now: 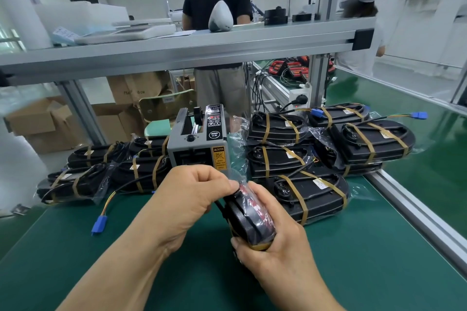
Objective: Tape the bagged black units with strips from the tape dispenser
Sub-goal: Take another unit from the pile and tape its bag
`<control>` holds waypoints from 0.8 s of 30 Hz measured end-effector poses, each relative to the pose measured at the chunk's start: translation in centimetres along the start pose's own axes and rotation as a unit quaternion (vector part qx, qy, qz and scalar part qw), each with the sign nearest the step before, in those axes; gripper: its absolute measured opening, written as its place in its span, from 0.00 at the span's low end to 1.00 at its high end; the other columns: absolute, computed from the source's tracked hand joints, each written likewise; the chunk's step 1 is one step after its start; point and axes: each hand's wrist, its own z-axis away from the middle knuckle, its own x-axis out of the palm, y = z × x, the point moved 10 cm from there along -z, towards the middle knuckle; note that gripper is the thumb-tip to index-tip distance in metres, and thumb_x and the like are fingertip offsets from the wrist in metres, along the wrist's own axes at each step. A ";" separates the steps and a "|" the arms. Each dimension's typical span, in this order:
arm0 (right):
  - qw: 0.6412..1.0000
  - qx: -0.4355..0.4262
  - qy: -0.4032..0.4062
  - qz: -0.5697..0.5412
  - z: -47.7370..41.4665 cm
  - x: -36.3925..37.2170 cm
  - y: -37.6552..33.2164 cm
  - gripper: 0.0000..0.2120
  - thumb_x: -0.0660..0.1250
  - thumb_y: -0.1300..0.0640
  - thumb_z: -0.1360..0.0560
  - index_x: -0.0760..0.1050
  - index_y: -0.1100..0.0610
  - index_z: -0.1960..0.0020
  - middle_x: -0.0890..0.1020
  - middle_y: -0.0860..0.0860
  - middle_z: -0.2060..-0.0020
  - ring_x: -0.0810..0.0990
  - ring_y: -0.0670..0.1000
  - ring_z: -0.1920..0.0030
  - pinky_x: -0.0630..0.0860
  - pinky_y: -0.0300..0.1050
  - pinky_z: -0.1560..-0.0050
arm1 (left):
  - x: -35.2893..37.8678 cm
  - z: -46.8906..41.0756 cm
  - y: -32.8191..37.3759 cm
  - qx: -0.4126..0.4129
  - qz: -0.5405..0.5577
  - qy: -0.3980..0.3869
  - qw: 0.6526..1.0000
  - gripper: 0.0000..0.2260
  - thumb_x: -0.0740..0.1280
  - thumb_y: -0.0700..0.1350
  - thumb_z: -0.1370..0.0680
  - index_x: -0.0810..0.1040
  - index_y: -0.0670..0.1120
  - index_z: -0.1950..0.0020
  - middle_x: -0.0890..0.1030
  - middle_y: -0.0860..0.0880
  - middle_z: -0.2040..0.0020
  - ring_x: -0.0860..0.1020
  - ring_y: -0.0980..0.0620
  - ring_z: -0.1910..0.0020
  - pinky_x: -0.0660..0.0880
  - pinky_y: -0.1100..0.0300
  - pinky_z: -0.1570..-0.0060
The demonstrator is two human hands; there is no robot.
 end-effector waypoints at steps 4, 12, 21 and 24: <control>1.000 -0.003 0.004 0.004 0.0 -0.1 0.0 0.40 0.76 0.57 0.39 0.70 0.40 0.30 0.80 0.38 0.39 0.79 0.40 0.40 0.77 0.41 0.38 | 0.0 0.0 0.3 0.011 -0.019 0.000 1.000 0.09 0.77 0.45 0.33 0.80 0.49 0.71 0.76 0.48 0.69 0.70 0.56 0.70 0.66 0.63 0.66; 1.000 -0.010 0.002 0.014 0.1 0.1 -0.2 0.40 0.75 0.55 0.39 0.69 0.37 0.30 0.79 0.37 0.38 0.78 0.39 0.38 0.76 0.42 0.37 | -0.1 0.1 0.8 0.030 -0.047 0.004 0.998 0.08 0.76 0.44 0.32 0.80 0.48 0.71 0.77 0.52 0.72 0.71 0.62 0.74 0.68 0.71 0.70; 1.000 -0.021 -0.001 0.018 0.0 0.2 -0.2 0.40 0.75 0.55 0.38 0.68 0.35 0.30 0.79 0.36 0.39 0.79 0.40 0.39 0.76 0.39 0.39 | 0.1 0.0 0.1 -0.001 -0.009 -0.005 1.000 0.08 0.75 0.42 0.33 0.80 0.47 0.71 0.75 0.46 0.69 0.67 0.55 0.71 0.67 0.65 0.70; 0.999 -0.027 -0.001 0.022 0.1 0.1 -0.3 0.39 0.75 0.54 0.38 0.68 0.36 0.30 0.78 0.35 0.38 0.77 0.38 0.37 0.75 0.38 0.37 | -0.1 0.0 0.2 0.004 -0.015 -0.004 1.000 0.08 0.76 0.43 0.33 0.81 0.47 0.71 0.75 0.47 0.70 0.68 0.56 0.72 0.67 0.66 0.70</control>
